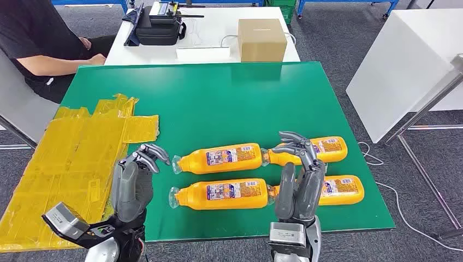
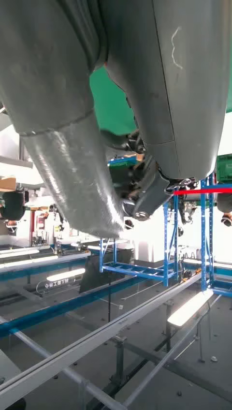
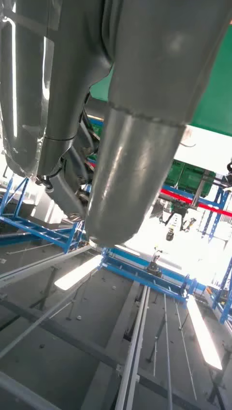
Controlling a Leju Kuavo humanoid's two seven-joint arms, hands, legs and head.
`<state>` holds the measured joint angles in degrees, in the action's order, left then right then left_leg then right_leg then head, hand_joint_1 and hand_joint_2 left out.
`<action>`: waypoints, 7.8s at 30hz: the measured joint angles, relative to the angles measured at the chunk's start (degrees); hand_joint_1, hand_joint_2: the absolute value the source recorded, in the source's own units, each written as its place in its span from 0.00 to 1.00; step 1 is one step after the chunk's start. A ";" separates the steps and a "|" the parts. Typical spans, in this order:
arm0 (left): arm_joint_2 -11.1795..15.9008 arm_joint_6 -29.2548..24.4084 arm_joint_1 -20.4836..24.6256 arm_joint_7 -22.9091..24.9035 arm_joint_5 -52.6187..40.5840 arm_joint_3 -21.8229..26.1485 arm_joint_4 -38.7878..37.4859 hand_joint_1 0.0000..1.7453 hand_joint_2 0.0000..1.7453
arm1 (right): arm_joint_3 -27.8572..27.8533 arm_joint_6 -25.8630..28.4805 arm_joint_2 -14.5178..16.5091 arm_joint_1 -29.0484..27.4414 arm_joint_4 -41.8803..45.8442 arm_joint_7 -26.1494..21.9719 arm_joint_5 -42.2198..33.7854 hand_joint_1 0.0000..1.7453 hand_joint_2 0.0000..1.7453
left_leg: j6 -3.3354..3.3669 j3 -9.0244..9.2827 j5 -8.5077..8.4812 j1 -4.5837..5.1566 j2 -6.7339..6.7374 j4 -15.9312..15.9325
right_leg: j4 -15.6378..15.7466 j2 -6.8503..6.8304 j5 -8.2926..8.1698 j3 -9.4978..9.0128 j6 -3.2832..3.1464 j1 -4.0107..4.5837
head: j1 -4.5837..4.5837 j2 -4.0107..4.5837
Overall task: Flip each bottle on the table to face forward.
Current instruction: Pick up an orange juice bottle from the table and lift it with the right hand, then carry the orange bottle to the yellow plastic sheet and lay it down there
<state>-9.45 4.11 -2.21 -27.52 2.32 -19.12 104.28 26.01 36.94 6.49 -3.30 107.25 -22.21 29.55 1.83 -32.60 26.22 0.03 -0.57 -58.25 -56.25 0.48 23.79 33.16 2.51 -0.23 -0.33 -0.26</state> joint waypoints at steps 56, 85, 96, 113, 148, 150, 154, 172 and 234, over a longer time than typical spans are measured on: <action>-0.49 -8.27 -5.18 -12.59 -1.13 9.36 -2.73 0.00 0.00 | 9.73 -24.09 -5.23 13.31 -31.84 22.83 10.20 0.00 1.00 | 0.08 0.05 -0.07 0.05 -0.05 0.01 | 0.00 -0.05 -0.02 -0.11 0.03 -0.03 | 0.01 0.00; -1.24 -7.57 -5.67 -12.48 0.61 13.18 -3.65 0.00 0.00 | 17.24 -39.52 -11.20 15.51 -32.34 37.92 12.10 0.00 1.00 | 0.08 0.14 -0.07 0.06 -0.06 0.01 | 0.01 -0.05 -0.02 -0.19 0.03 -0.03 | 0.00 0.00; -1.49 -7.61 -5.60 -12.04 1.51 14.74 -3.48 0.00 0.00 | 20.52 -46.24 -13.29 18.05 -31.58 42.97 14.93 0.00 1.00 | 0.09 0.35 -0.07 0.06 -0.05 0.01 | 0.01 -0.05 -0.03 -0.37 0.03 -0.04 | 0.01 0.00; -1.56 -7.61 -5.58 -11.91 1.55 15.15 -3.45 0.00 0.00 | 21.68 -46.29 -13.85 18.62 -31.59 43.17 14.93 0.00 1.00 | 0.09 0.36 -0.07 0.06 -0.05 0.01 | 0.01 -0.05 -0.03 -0.38 0.03 -0.04 | 0.01 0.00; -1.49 -7.19 -3.70 -8.98 5.49 15.87 -5.15 0.00 0.00 | 21.88 -48.59 -14.05 20.71 -32.60 43.52 9.30 1.00 1.00 | 0.09 0.51 -0.06 0.07 -0.02 0.01 | 0.02 -0.03 -0.03 -0.50 0.03 -0.04 | 0.01 -0.01; -1.48 -7.19 -3.59 -8.97 5.49 15.87 -5.28 0.00 0.00 | 21.88 -48.58 -14.05 20.75 -32.69 43.51 9.28 1.00 1.00 | 0.09 0.52 -0.06 0.07 -0.02 0.01 | 0.02 -0.03 -0.03 -0.51 0.03 -0.04 | 0.02 0.00; -1.48 -7.19 -3.52 -8.96 5.49 15.89 -5.50 0.00 0.00 | 21.88 -48.55 -14.05 20.81 -32.79 43.47 9.15 1.00 1.00 | 0.09 0.54 -0.06 0.07 -0.02 0.01 | 0.02 -0.03 -0.03 -0.52 0.03 -0.03 | 0.01 0.00; -1.67 -7.51 -5.82 -5.75 19.16 16.68 -7.27 0.00 0.25 | 11.14 -19.48 -7.99 6.77 -21.62 14.59 -12.39 1.00 1.00 | 0.08 0.16 -0.06 0.05 -0.02 0.01 | -0.01 -0.05 -0.02 -0.19 0.03 -0.03 | 0.00 0.00; 3.82 10.74 -6.50 5.70 30.82 11.19 -12.67 1.00 1.00 | 31.59 -34.84 0.44 26.52 -35.42 18.59 -12.76 1.00 1.00 | 0.06 0.14 -0.12 0.06 -0.03 0.01 | -0.02 -0.04 -0.04 -0.17 0.04 -0.05 | -0.01 0.00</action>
<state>-5.63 14.85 -8.71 -21.82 33.14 -7.94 91.61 57.60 2.10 6.93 23.22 71.83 -3.61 16.79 1.89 -32.46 26.09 0.09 -0.60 -58.24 -56.27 0.44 23.76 32.99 2.55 -0.28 -0.34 -0.26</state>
